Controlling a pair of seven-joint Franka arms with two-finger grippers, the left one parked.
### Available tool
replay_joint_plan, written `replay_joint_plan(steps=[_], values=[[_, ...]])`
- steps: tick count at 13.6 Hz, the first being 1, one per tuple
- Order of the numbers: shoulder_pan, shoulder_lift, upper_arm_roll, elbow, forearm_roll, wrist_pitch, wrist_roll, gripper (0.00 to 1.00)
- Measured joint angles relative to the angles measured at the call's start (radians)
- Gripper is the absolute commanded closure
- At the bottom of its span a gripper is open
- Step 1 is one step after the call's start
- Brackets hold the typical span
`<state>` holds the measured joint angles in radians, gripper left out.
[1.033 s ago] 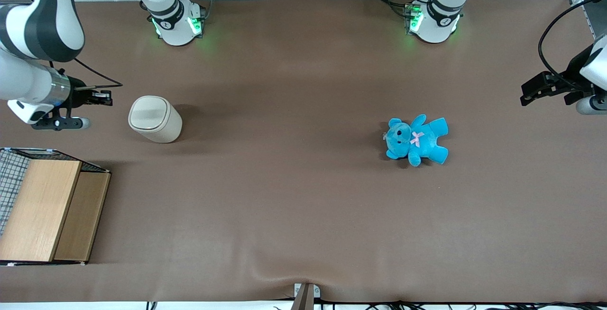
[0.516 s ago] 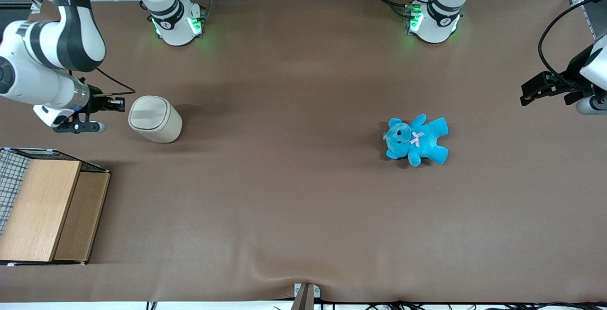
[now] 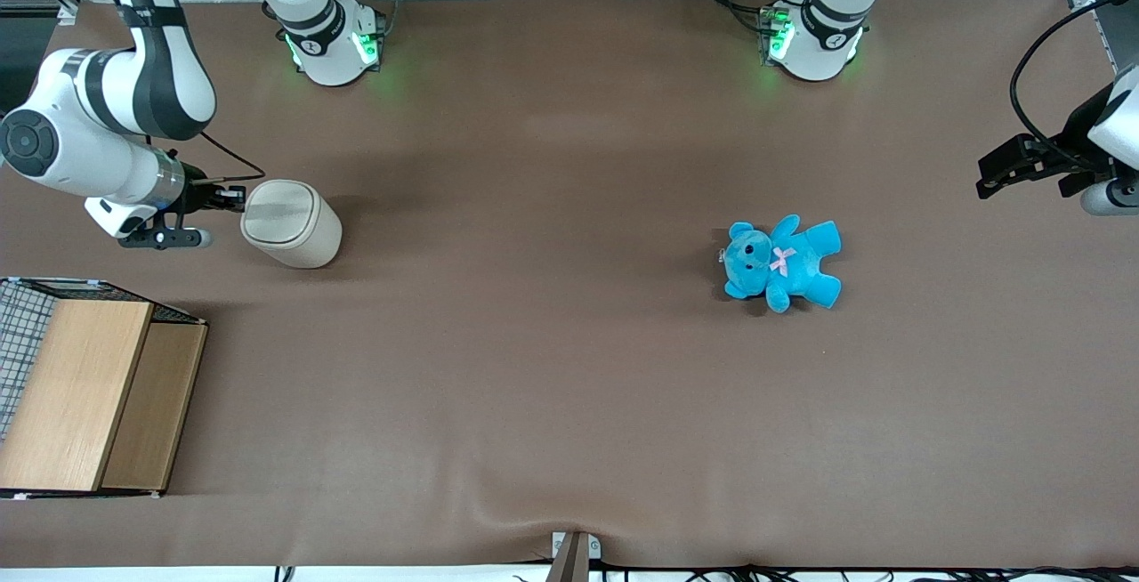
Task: Open trash can with right arm
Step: 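Push the right gripper against the lid's edge to tip it open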
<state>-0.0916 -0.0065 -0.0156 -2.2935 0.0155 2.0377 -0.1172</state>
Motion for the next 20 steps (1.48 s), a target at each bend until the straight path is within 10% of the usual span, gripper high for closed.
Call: replay_joint_plan(steps=[20], values=[[0.001,0.054,0.004,0.038,0.001,-0.036,0.000,1.00]])
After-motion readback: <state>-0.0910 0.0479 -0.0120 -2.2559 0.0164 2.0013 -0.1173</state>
